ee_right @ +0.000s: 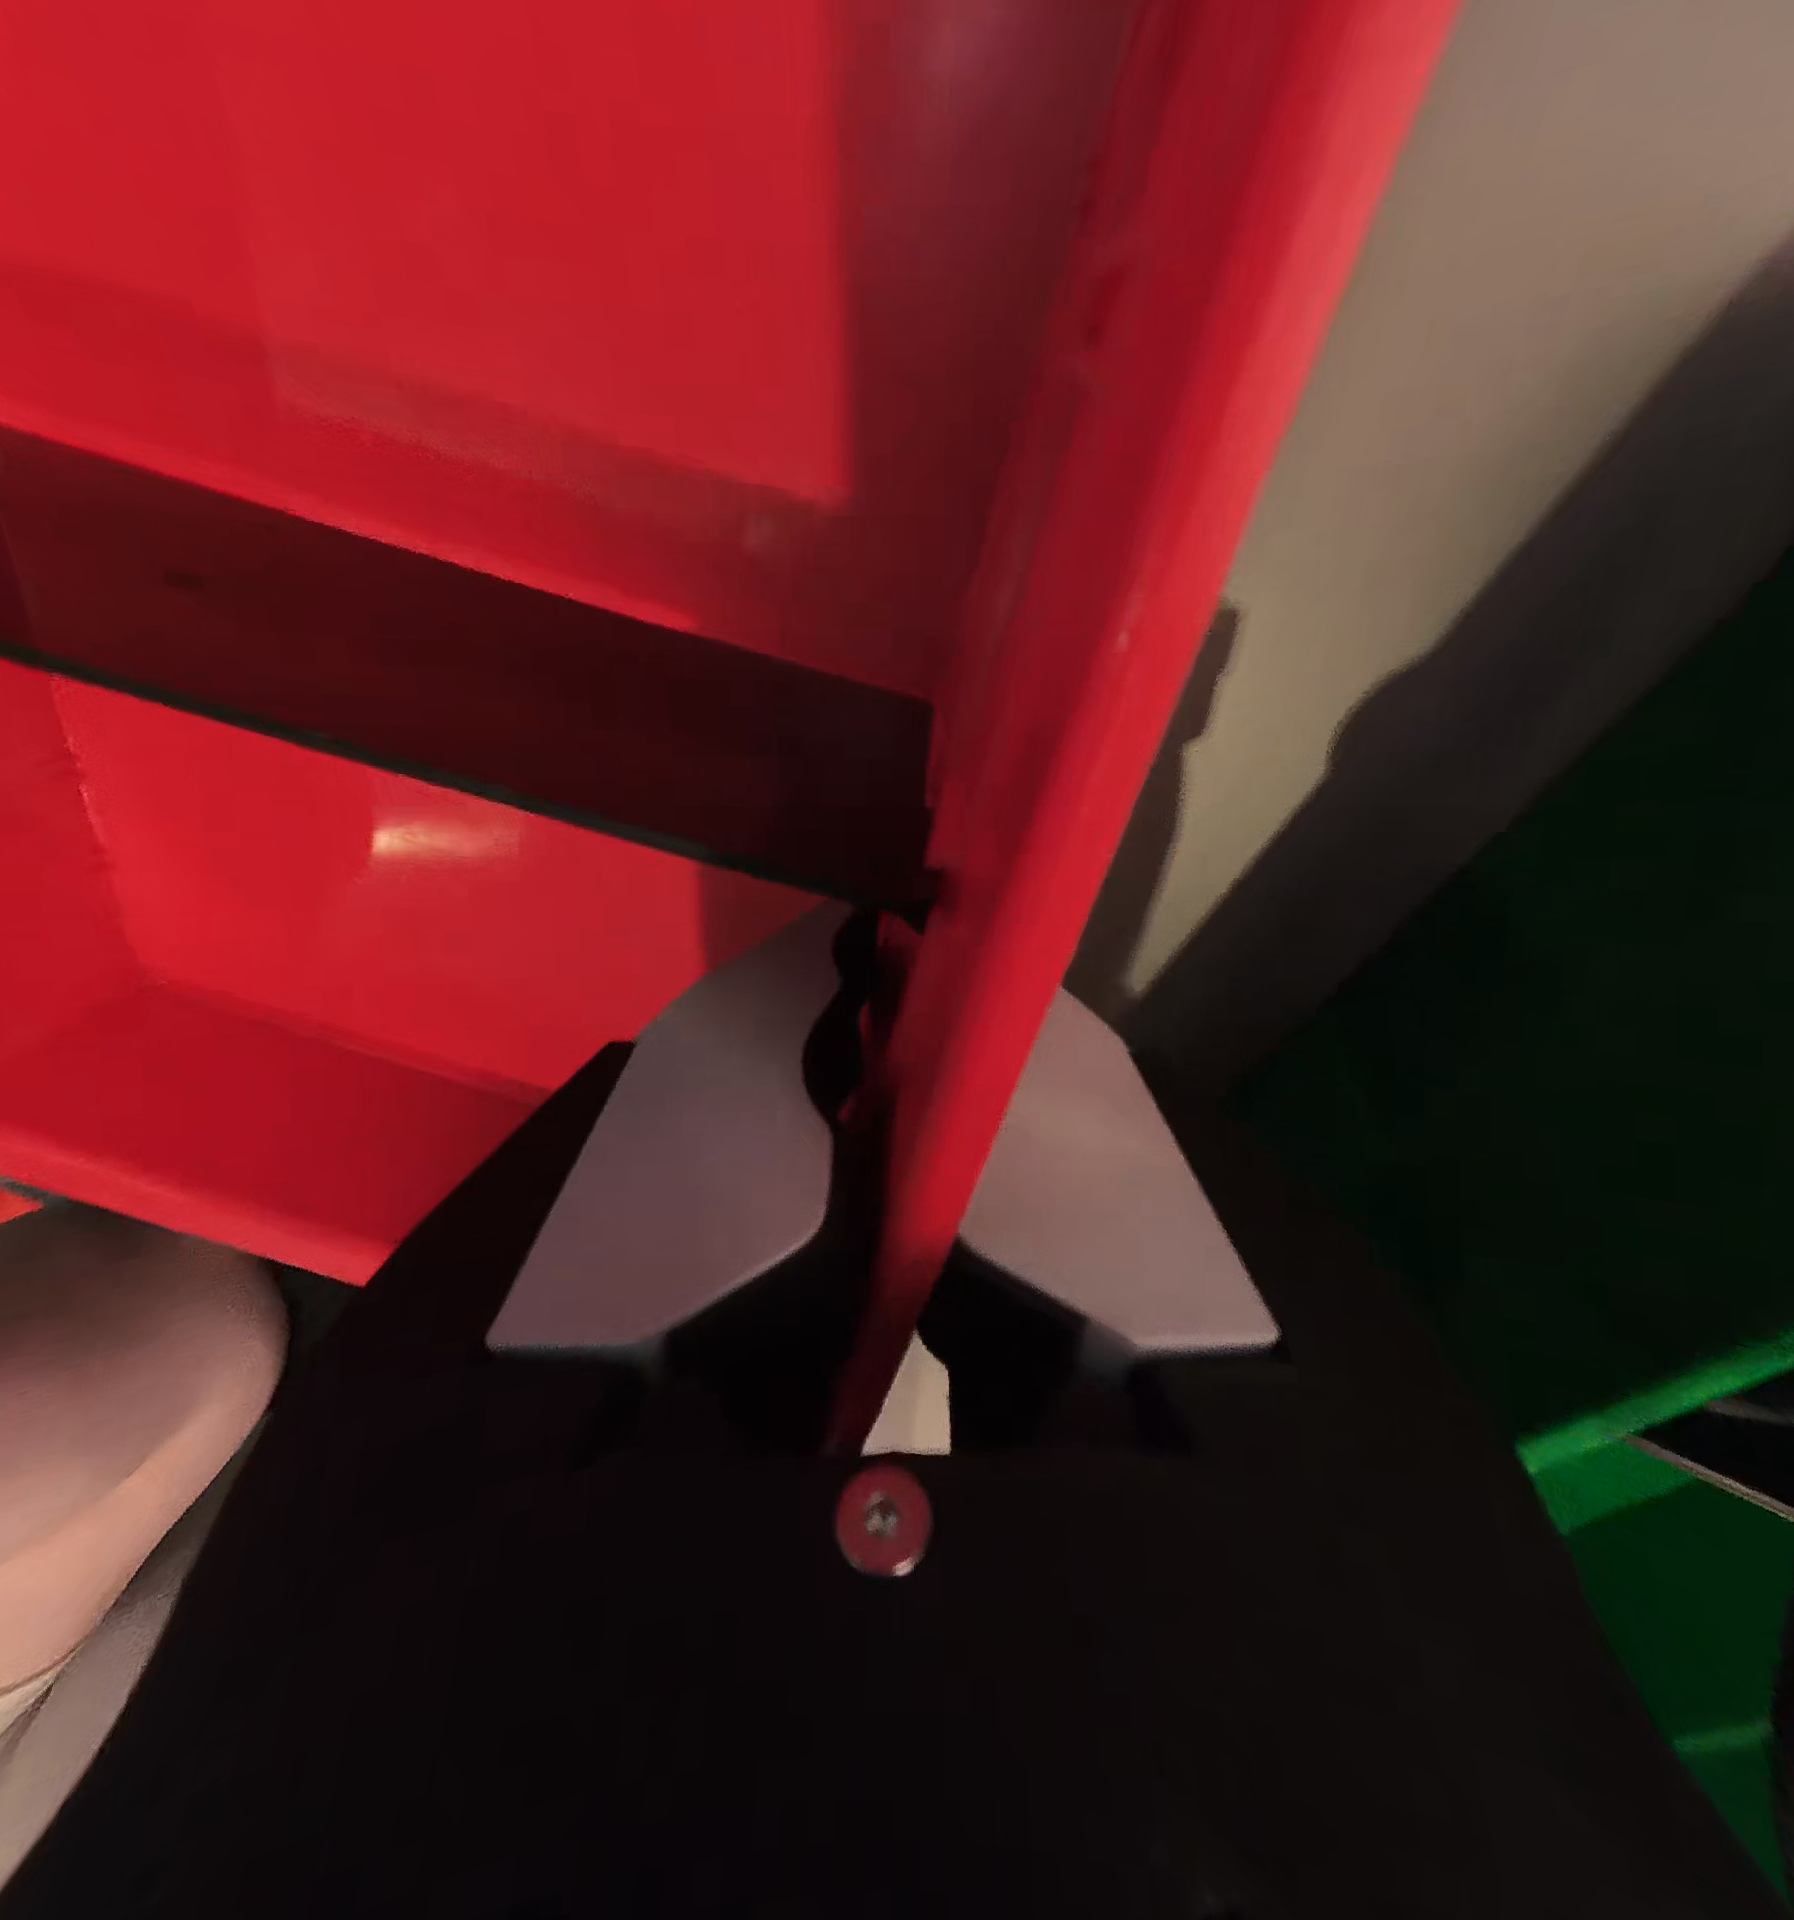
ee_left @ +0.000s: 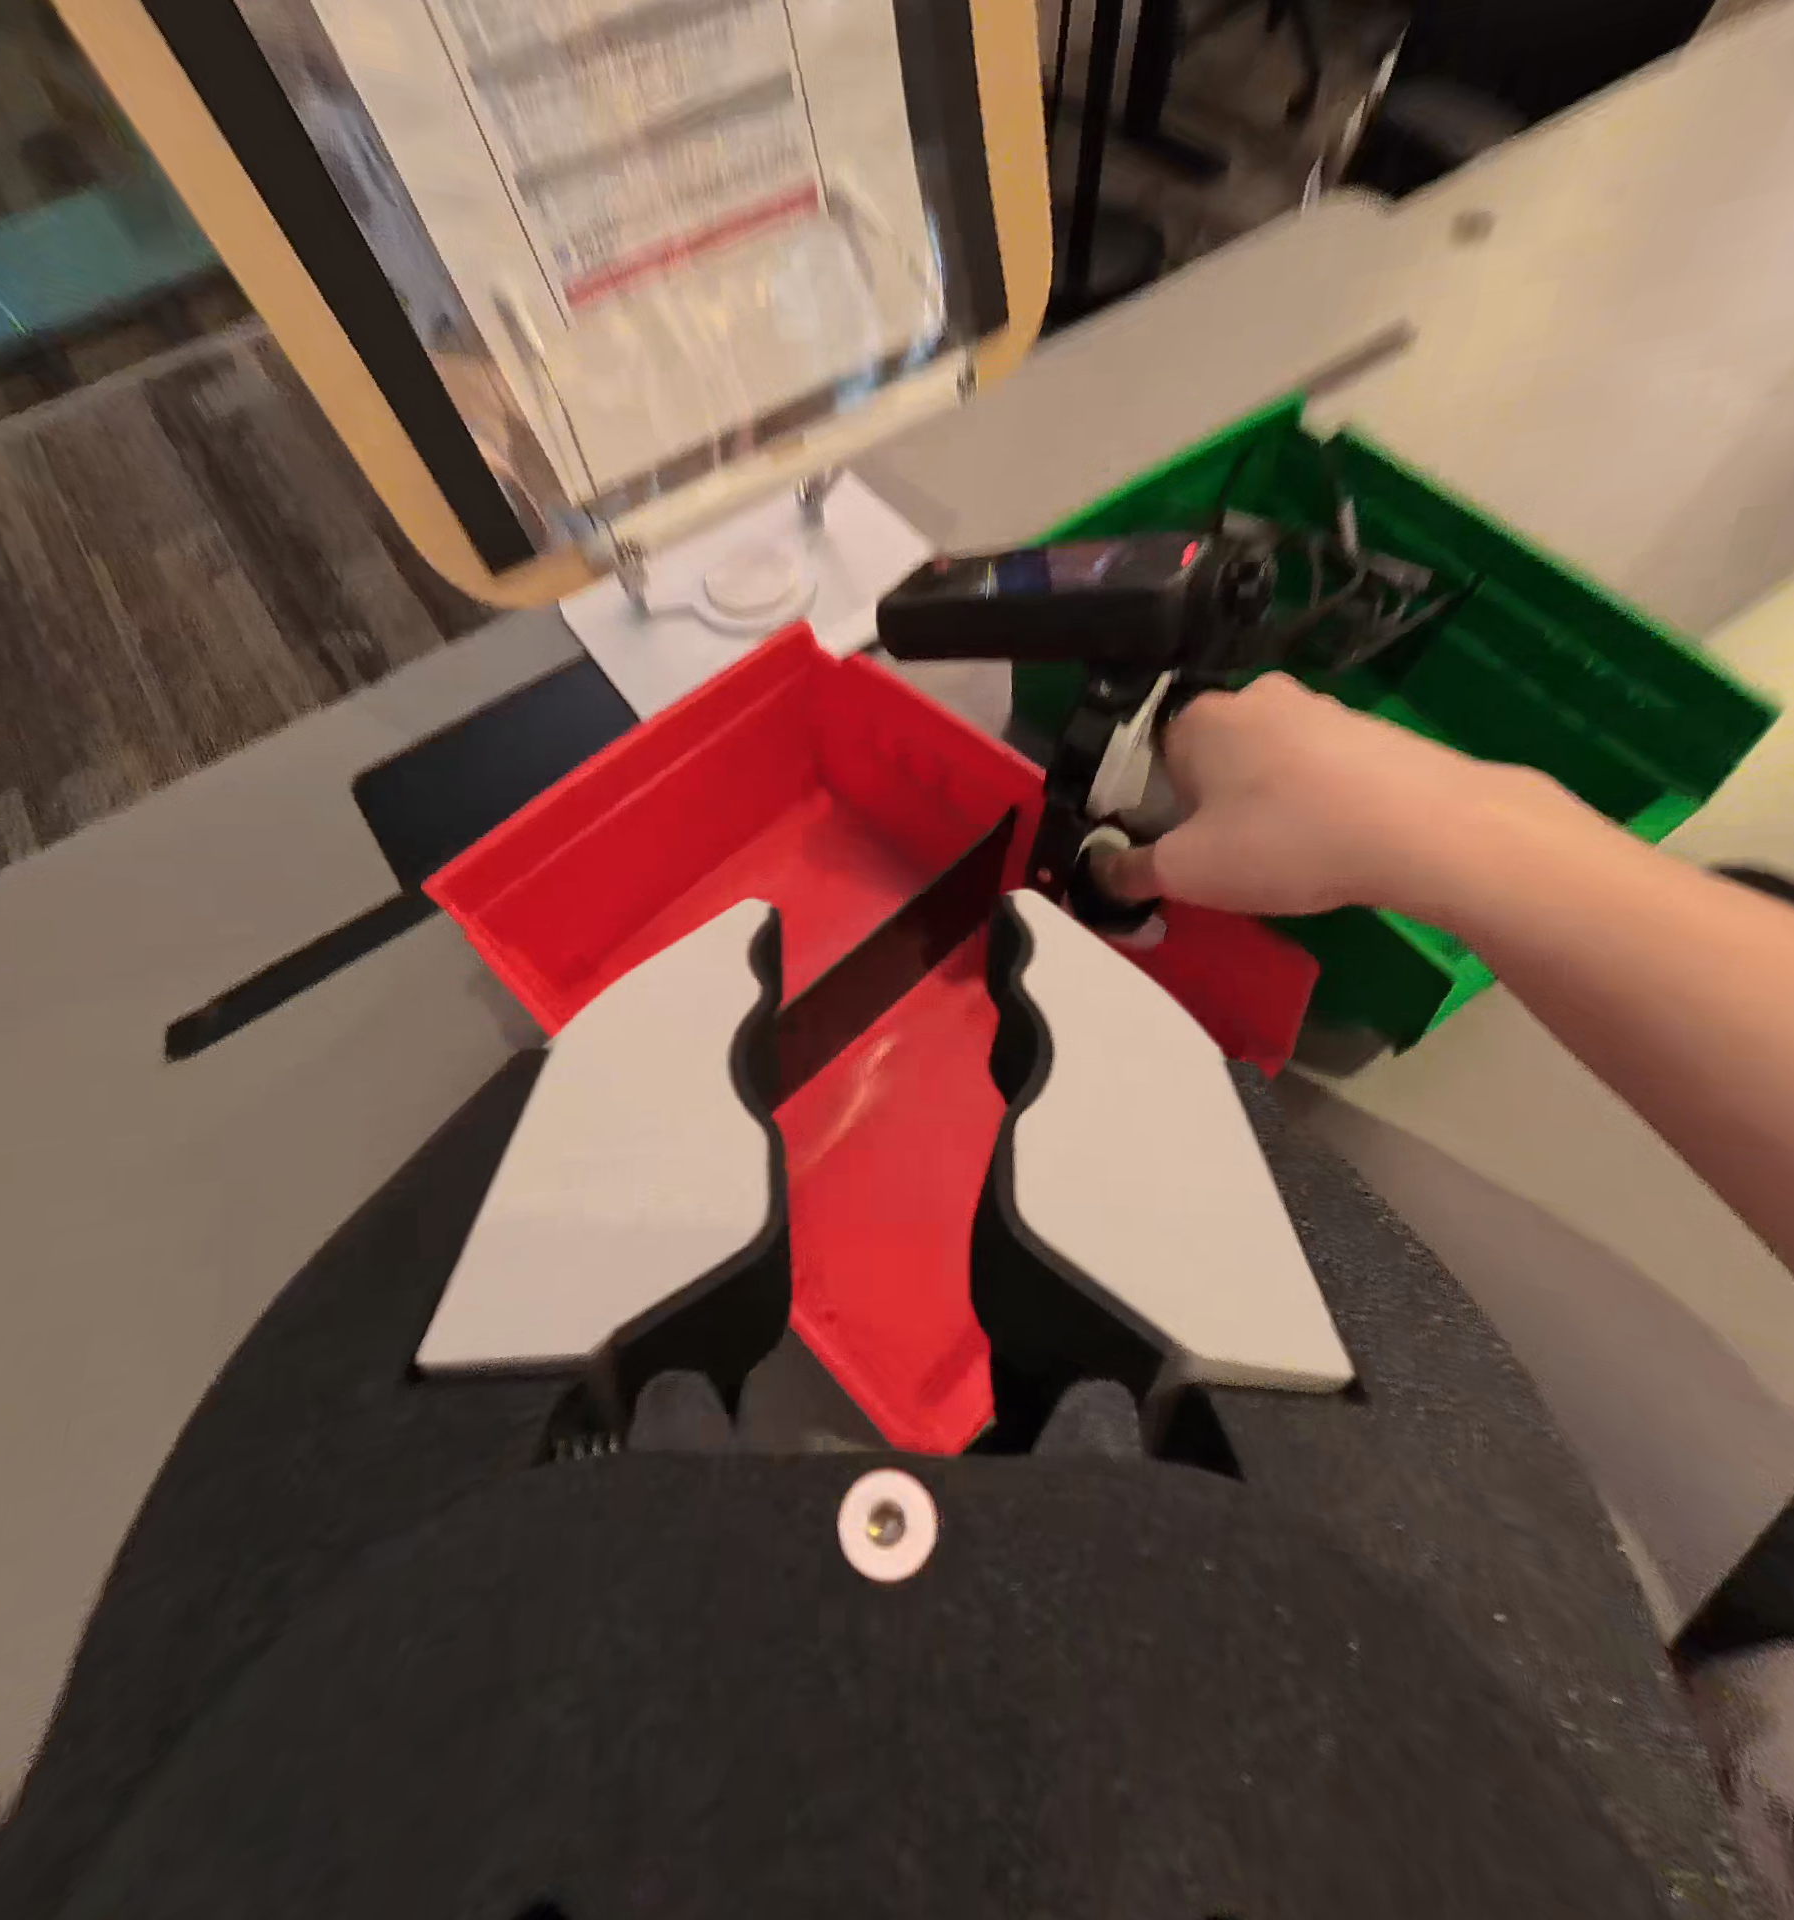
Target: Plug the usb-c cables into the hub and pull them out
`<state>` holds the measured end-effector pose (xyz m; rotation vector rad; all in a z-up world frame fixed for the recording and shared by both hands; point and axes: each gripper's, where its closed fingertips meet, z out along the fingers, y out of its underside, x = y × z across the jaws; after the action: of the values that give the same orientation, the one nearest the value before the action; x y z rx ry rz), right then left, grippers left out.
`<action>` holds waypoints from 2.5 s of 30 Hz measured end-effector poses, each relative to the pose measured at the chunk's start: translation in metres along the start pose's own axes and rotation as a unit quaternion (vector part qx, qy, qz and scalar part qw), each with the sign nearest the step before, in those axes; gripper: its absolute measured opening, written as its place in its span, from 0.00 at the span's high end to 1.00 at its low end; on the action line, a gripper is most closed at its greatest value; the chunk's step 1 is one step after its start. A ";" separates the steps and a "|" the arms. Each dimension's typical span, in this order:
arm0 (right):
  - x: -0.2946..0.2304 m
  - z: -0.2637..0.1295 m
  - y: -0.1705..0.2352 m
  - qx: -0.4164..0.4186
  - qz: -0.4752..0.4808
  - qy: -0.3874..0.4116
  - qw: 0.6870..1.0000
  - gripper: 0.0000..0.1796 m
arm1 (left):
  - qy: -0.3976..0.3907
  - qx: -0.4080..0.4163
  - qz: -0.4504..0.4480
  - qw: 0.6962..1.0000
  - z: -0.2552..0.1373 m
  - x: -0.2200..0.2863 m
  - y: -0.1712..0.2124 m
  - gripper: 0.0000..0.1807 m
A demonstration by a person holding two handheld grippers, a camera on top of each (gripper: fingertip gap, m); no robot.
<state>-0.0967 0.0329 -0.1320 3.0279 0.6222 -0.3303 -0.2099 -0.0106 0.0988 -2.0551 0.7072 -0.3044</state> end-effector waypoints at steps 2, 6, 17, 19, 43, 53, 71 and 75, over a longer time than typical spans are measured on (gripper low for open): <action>-0.004 -0.008 -0.004 0.007 0.004 -0.022 1.000 0.97 | 0.001 0.066 -0.017 0.998 -0.017 -0.001 -0.018 0.73; -0.008 -0.050 -0.015 0.040 -0.014 -0.042 0.998 0.97 | 0.019 0.228 -0.071 0.971 -0.070 -0.005 -0.050 0.65; 0.117 -0.276 0.064 0.138 0.023 0.048 0.989 0.97 | 0.089 0.203 -0.102 0.970 -0.067 0.012 -0.039 0.61; 0.160 -0.300 0.100 0.154 0.066 0.072 0.983 0.97 | 0.121 0.086 -0.073 0.986 -0.015 0.036 -0.023 0.60; 0.340 -0.220 0.373 0.151 0.308 0.129 0.930 0.97 | 0.157 -0.322 0.031 0.933 0.192 0.154 0.095 0.57; 0.322 -0.216 0.389 0.182 0.294 0.128 0.930 0.97 | 0.204 -0.349 -0.064 0.912 0.172 0.096 0.102 0.96; 0.329 -0.132 0.300 0.142 0.235 0.046 0.960 0.97 | 0.136 -0.263 -0.336 0.894 0.074 -0.093 0.173 0.91; 0.333 -0.103 0.255 0.109 0.198 0.048 0.973 0.97 | 0.108 -0.222 -0.397 0.884 0.050 -0.124 0.190 0.91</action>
<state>0.3231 -0.0651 -0.1050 3.2904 -0.0294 -0.2475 -0.3561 0.0179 -0.0798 -2.7132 -0.0007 -0.9161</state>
